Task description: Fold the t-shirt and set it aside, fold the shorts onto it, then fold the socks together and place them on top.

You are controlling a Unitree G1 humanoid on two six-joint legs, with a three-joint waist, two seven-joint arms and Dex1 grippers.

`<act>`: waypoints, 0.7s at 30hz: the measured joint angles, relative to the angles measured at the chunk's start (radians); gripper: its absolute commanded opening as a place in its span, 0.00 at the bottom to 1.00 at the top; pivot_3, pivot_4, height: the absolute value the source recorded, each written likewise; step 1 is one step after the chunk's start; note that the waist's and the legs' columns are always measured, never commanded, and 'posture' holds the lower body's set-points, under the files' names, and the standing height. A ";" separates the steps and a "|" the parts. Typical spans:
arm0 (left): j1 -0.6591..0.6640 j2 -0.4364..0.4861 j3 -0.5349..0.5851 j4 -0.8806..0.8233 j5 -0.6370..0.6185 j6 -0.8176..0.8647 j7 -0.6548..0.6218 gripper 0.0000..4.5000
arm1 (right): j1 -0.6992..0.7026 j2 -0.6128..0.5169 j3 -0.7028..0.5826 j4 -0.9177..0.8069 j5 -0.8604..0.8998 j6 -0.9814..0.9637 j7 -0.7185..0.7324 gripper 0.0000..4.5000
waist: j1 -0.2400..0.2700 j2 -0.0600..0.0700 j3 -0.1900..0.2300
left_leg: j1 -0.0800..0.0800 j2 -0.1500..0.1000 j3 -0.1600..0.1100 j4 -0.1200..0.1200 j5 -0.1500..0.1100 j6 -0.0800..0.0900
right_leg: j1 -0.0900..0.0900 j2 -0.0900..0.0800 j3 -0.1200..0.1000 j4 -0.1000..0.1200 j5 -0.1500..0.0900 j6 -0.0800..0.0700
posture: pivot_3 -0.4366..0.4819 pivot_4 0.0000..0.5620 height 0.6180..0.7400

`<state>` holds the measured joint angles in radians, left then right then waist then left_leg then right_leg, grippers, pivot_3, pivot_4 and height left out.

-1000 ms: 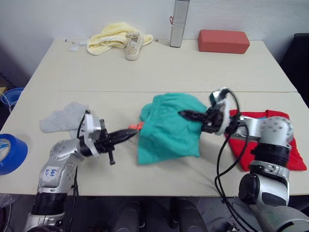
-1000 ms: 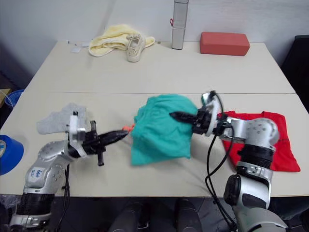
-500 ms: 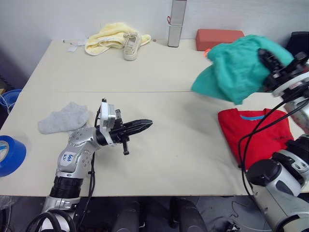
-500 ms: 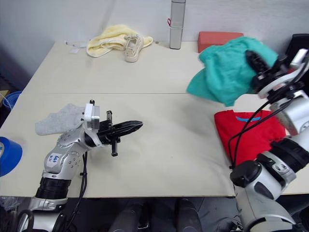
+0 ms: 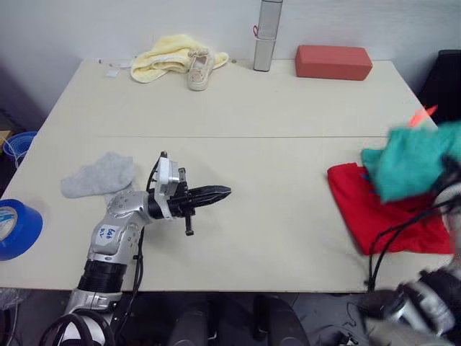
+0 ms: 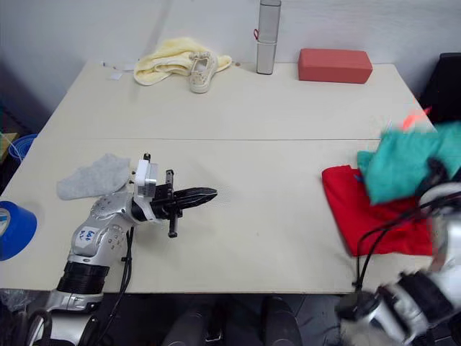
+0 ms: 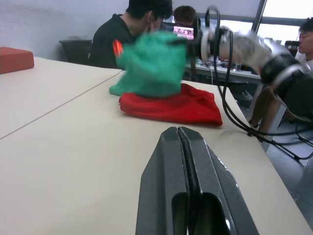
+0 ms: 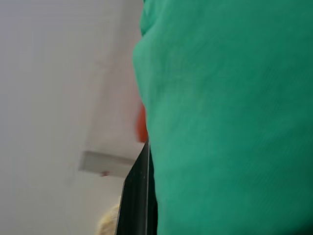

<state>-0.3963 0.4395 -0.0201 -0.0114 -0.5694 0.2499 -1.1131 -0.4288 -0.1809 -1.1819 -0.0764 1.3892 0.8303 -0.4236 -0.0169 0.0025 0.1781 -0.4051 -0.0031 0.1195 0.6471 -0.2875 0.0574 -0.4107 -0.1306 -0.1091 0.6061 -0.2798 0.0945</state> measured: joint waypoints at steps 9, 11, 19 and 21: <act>0.020 0.005 0.001 -0.023 0.003 0.013 0.006 0.00 | 0.217 0.055 0.122 -0.141 0.112 -0.165 -0.047 0.01 | -0.012 0.006 0.003 | 0.002 -0.001 0.000 0.000 0.000 0.000 | -0.001 -0.001 0.003 -0.001 0.001 0.000 | 0.48 0.27 1.00; 0.023 0.005 0.001 -0.023 0.003 0.013 0.007 0.00 | 0.216 0.006 0.144 -0.134 0.137 -0.191 -0.046 0.01 | -0.011 0.008 0.004 | 0.002 -0.001 0.000 0.000 0.000 0.000 | -0.001 -0.001 0.003 -0.001 0.000 0.000 | 0.48 0.27 1.00; 0.029 -0.010 -0.002 -0.023 0.008 0.008 0.007 0.00 | 0.097 -0.190 0.189 -0.119 0.263 -0.307 0.000 0.01 | -0.009 0.009 0.005 | 0.002 -0.001 0.000 0.001 0.000 0.001 | -0.001 -0.001 0.003 -0.001 0.000 0.000 | 0.48 0.27 1.00; 0.031 -0.015 -0.005 -0.023 0.014 0.000 0.006 0.00 | 0.069 -0.233 0.193 -0.124 0.321 -0.335 -0.013 0.01 | -0.008 0.009 0.005 | 0.002 -0.001 0.000 0.001 0.000 0.001 | -0.001 -0.001 0.002 -0.001 0.001 0.000 | 0.48 0.27 1.00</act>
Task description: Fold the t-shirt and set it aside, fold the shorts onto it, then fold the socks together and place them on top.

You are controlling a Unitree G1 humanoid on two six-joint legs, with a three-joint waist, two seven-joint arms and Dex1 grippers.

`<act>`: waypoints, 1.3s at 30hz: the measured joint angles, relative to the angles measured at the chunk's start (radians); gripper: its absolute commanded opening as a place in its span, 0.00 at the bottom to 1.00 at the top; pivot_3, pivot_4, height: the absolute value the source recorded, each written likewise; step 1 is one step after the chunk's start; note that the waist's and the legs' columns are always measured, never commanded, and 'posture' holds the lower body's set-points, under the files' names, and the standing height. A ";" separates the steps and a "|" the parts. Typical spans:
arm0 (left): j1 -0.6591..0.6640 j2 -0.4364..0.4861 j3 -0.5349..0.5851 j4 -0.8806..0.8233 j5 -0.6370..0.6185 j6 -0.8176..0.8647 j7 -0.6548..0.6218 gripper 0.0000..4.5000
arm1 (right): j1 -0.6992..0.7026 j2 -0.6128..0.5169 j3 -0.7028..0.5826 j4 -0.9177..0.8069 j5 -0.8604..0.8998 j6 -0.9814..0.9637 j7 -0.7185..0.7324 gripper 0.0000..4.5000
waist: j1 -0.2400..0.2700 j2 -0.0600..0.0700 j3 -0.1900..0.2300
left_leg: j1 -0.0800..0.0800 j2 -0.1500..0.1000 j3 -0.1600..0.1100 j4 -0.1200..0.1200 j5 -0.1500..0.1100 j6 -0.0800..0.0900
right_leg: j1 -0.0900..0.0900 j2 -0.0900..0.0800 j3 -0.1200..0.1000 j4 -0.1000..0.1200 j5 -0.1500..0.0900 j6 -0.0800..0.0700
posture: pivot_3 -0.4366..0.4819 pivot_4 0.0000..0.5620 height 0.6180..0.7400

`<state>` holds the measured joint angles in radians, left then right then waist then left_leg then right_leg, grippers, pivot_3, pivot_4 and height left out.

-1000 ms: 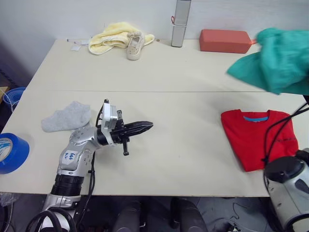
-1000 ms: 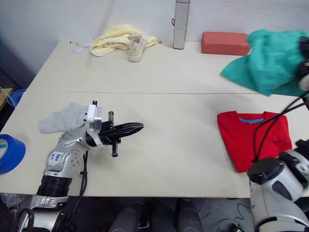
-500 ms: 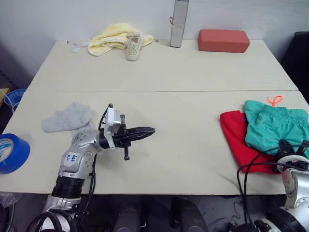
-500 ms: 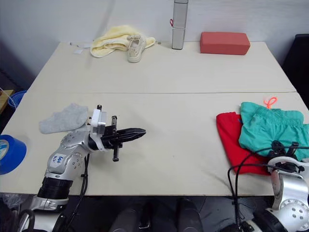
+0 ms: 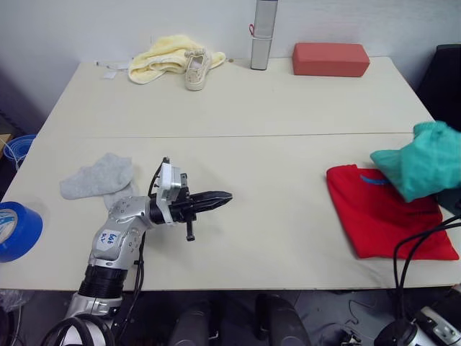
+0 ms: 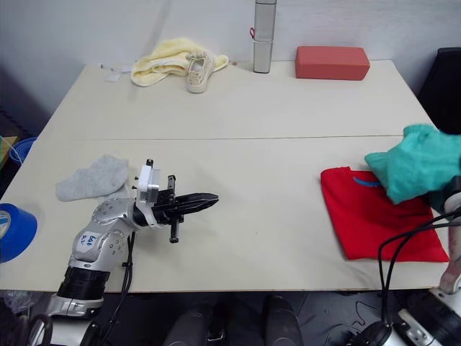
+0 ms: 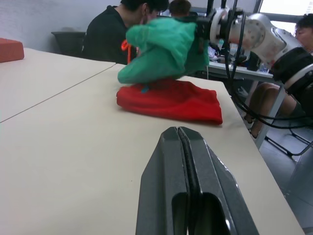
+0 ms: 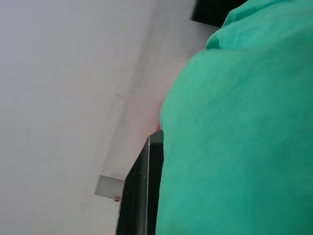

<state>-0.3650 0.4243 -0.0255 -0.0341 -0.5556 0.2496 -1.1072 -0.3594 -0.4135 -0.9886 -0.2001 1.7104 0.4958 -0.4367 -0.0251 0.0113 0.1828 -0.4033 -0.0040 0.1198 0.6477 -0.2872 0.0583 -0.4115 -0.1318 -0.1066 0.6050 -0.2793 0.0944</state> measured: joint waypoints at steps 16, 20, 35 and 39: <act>0.035 0.000 -0.025 0.004 0.014 -0.007 -0.018 0.00 | 0.376 0.256 0.102 -0.315 0.246 -0.142 -0.120 0.01 | 0.024 -0.002 -0.001 | -0.001 0.000 -0.001 0.000 0.000 0.001 | 0.000 -0.001 0.000 0.000 0.000 0.000 | 0.48 0.27 1.00; 0.038 0.021 -0.023 0.000 0.014 0.001 -0.017 0.00 | 0.562 0.310 0.182 -0.308 0.242 -0.117 -0.040 0.01 | 0.020 -0.001 0.000 | -0.001 0.000 -0.001 0.001 -0.003 0.007 | 0.001 -0.002 0.002 -0.002 0.001 0.001 | 0.48 0.27 1.00; 0.069 0.021 -0.022 -0.037 0.014 0.012 0.020 0.00 | 0.678 0.130 0.261 -0.216 0.171 -0.114 -0.050 0.06 | 0.023 -0.001 0.000 | 0.000 0.001 -0.002 0.000 -0.004 -0.001 | 0.001 -0.001 0.001 -0.003 0.001 -0.001 | 0.48 0.27 1.00; 0.069 0.021 -0.022 -0.037 0.014 0.008 0.020 0.00 | 0.701 0.041 0.265 -0.190 0.147 -0.073 -0.027 0.31 | 0.025 -0.001 0.000 | 0.000 0.000 -0.002 0.000 -0.002 0.002 | 0.001 -0.001 0.000 -0.003 0.001 -0.001 | 0.48 0.27 1.00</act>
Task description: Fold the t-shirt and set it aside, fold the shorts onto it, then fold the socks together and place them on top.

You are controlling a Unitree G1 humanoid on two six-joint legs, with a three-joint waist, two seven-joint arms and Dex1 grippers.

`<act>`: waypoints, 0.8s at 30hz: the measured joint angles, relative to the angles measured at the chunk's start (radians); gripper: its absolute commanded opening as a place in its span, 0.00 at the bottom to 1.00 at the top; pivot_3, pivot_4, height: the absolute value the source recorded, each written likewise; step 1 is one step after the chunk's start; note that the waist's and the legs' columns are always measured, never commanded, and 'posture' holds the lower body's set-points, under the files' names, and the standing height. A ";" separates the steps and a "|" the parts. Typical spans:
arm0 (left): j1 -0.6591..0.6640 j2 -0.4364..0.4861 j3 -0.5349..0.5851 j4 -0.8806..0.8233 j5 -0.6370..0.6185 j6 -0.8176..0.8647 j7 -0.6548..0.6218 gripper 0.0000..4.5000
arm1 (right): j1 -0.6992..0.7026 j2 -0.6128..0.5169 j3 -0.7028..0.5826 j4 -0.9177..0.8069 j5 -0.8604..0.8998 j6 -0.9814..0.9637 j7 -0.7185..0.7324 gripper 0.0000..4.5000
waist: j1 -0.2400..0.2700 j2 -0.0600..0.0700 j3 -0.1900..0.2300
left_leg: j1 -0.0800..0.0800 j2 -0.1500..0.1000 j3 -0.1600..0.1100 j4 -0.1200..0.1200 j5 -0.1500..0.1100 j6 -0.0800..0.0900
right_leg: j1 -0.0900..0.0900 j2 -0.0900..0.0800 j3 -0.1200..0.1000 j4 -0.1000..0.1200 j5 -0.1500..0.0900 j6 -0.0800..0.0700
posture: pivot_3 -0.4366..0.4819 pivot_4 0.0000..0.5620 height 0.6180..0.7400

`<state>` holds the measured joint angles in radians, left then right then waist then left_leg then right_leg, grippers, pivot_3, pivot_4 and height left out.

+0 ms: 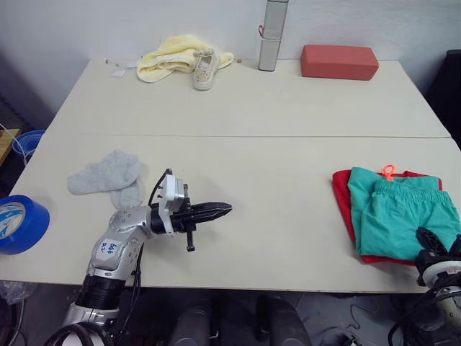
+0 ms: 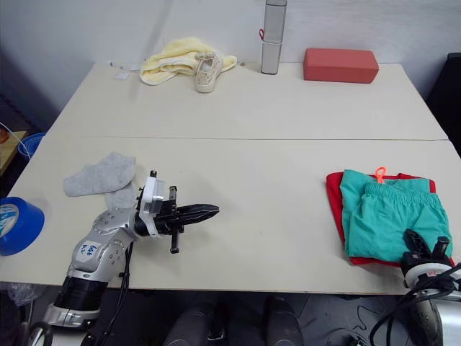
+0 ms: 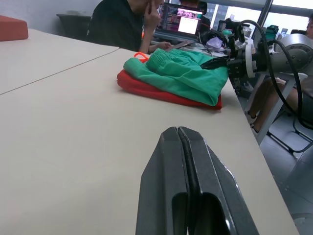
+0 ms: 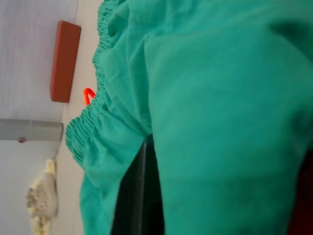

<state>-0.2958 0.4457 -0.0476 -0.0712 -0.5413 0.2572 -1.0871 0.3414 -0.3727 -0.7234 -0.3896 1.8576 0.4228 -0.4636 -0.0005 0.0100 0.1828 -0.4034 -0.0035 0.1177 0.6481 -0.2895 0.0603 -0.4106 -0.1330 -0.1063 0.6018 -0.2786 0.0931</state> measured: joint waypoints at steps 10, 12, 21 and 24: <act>0.049 0.066 0.039 0.000 0.001 -0.011 -0.026 0.00 | 0.415 -0.480 -0.199 0.079 -0.356 0.320 0.648 0.99 | 0.027 0.000 0.001 | -0.001 0.000 0.001 0.001 -0.003 0.007 | 0.001 0.002 -0.001 -0.003 0.001 0.001 | 0.48 0.27 1.00; 0.076 0.088 0.061 -0.003 0.001 -0.012 -0.028 0.00 | 0.521 -0.504 -0.238 0.107 -0.551 0.242 0.932 0.99 | 0.029 0.000 0.001 | -0.001 0.000 0.001 0.000 -0.004 0.007 | 0.002 0.002 -0.002 -0.006 0.001 0.002 | 0.48 0.27 1.00; 0.173 0.137 0.123 -0.052 -0.001 -0.020 -0.027 0.00 | 0.570 -0.555 -0.254 0.196 -0.833 0.211 1.471 0.99 | 0.026 -0.003 0.001 | -0.001 0.000 0.000 0.000 -0.008 0.003 | 0.002 -0.001 -0.001 -0.011 0.004 0.002 | 0.48 0.27 1.00; 0.204 0.163 0.163 -0.074 -0.004 -0.020 -0.025 0.00 | 0.542 -0.556 -0.250 0.191 -0.962 0.076 1.619 0.99 | 0.026 -0.003 0.001 | -0.001 0.001 0.000 -0.001 -0.008 0.001 | 0.002 0.000 -0.002 -0.011 0.003 0.001 | 0.48 0.27 1.00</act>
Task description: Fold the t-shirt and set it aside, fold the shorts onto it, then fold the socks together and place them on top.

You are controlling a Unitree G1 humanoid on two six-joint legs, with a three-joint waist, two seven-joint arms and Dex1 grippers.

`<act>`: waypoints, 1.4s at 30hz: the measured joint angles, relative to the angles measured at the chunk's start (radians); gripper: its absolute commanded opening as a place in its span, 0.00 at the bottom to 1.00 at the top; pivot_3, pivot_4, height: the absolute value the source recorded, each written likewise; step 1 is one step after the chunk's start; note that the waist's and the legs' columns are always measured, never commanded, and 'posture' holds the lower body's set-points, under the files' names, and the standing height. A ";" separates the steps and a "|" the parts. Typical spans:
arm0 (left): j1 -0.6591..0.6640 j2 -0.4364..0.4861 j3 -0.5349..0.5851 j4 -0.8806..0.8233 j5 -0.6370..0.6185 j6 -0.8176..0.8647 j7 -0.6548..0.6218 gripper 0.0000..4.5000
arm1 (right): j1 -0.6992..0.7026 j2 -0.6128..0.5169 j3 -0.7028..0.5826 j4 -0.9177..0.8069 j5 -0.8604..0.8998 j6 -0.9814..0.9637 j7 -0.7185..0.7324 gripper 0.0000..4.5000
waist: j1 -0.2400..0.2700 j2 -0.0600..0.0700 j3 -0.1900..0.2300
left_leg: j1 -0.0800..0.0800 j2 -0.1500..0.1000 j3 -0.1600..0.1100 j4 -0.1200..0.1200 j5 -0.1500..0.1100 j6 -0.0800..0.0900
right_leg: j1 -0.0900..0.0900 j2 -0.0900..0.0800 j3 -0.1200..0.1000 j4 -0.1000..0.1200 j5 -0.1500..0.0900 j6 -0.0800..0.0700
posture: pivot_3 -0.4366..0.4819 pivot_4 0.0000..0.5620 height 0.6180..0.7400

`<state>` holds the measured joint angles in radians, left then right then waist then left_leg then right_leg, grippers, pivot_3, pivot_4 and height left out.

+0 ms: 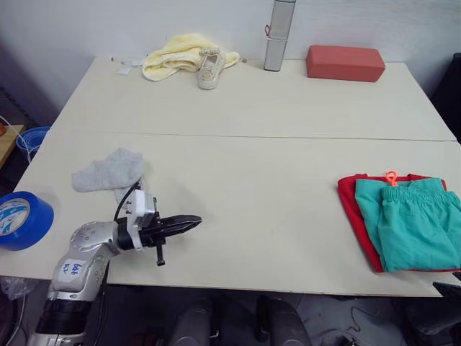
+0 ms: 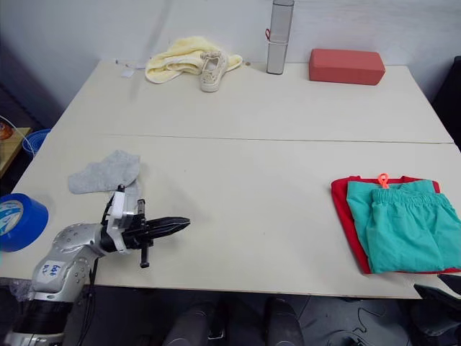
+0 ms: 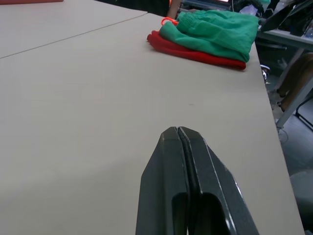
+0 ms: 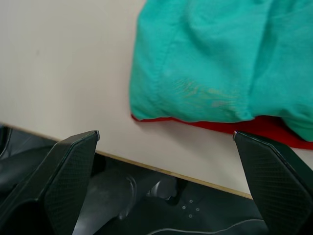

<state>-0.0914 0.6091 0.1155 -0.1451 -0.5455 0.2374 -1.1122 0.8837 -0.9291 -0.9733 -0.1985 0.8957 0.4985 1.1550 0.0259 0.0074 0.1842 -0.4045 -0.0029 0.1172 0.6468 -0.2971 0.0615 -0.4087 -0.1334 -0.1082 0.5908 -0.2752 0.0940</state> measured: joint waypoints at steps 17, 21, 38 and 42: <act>0.204 0.074 0.238 0.005 -0.004 -0.069 0.023 0.99 | -0.655 0.123 0.411 -0.045 -0.247 -0.476 0.183 1.00 | -0.009 -0.006 0.001 | 0.001 0.000 0.001 0.001 0.003 -0.008 | 0.000 0.000 0.000 0.001 0.001 -0.001 | 0.48 0.27 1.00; 0.353 0.078 0.343 0.002 0.003 -0.128 0.017 1.00 | -0.714 0.230 0.557 0.053 -0.351 -0.637 0.197 1.00 | -0.009 -0.005 0.001 | 0.001 0.000 0.002 0.001 0.002 -0.008 | 0.000 0.000 0.000 0.001 0.001 -0.001 | 0.48 0.27 1.00; 0.588 -0.019 0.621 0.113 0.006 -0.146 0.248 1.00 | -0.827 0.307 0.703 0.042 -0.272 -0.669 0.173 1.00 | -0.006 -0.006 0.001 | 0.002 0.002 0.002 0.001 -0.001 -0.003 | -0.002 0.000 0.001 0.002 0.002 -0.005 | 0.48 0.27 1.00; 0.446 -0.004 0.653 0.071 -0.218 0.169 0.432 1.00 | -0.878 0.307 0.760 -0.062 -0.230 -0.560 0.113 1.00 | -0.001 -0.009 -0.001 | 0.002 0.002 0.000 0.002 0.000 -0.005 | -0.001 0.000 0.000 0.004 0.002 -0.005 | 0.48 0.27 1.00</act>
<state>0.3546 0.6046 0.7681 -0.0741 -0.7633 0.4069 -0.6798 0.0053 -0.6218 -0.2131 -0.2608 0.6654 -0.0616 1.2682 0.0247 -0.0013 0.1835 -0.4028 -0.0011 0.1171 0.6491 -0.2969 0.0567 -0.4097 -0.1334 -0.1082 0.5953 -0.2733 0.0894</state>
